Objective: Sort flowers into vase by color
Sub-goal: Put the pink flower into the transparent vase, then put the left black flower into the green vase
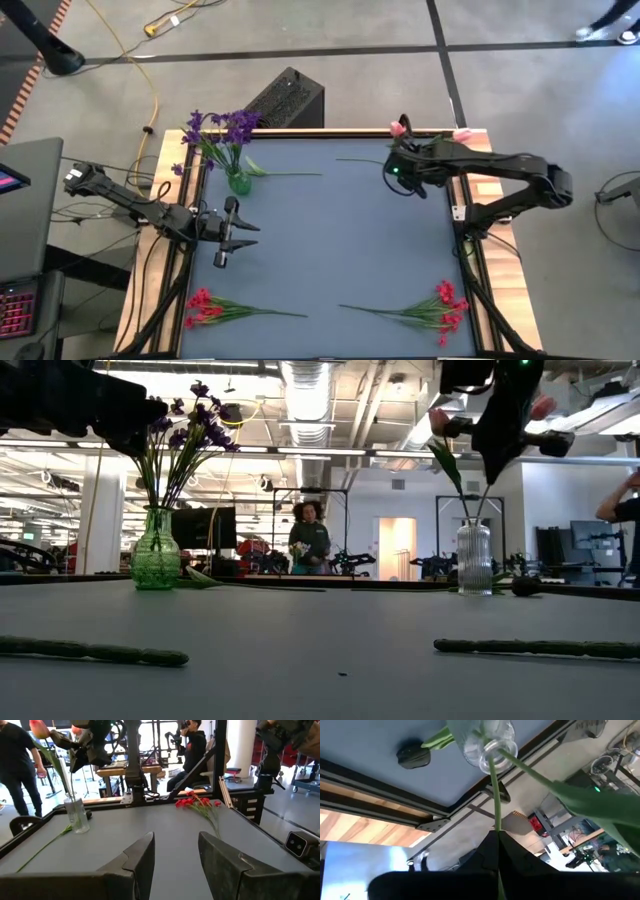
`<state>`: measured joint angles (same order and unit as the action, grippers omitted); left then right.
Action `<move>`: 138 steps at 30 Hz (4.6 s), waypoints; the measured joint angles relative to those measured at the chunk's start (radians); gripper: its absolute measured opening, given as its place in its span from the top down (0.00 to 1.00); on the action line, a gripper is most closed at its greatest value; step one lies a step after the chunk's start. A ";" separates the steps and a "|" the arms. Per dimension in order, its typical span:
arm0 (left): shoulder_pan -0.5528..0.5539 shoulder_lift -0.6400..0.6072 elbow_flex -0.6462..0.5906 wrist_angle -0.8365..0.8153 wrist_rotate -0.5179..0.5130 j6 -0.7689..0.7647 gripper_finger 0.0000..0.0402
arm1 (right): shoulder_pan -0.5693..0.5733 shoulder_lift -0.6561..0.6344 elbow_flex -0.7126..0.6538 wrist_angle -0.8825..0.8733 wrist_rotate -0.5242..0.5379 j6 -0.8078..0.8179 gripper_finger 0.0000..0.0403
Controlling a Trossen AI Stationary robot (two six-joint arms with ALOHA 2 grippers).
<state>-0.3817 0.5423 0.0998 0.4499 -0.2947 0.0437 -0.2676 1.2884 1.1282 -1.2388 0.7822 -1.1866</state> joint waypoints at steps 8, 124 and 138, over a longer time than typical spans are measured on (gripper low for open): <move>0.000 0.000 0.000 -0.014 0.000 -0.002 0.65 | 0.004 0.025 0.000 0.032 -0.002 0.060 0.91; 0.117 0.660 0.432 -0.501 -0.018 0.001 0.65 | 0.211 0.846 0.224 1.498 -0.488 1.160 0.45; 0.117 0.662 0.433 -0.514 0.031 -0.015 0.65 | 0.055 0.994 0.581 1.046 -0.513 1.160 0.55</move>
<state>-0.2646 1.2041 0.5323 -0.0639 -0.2640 0.0289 -0.2130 2.2826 1.7090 -0.1928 0.2692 -0.0261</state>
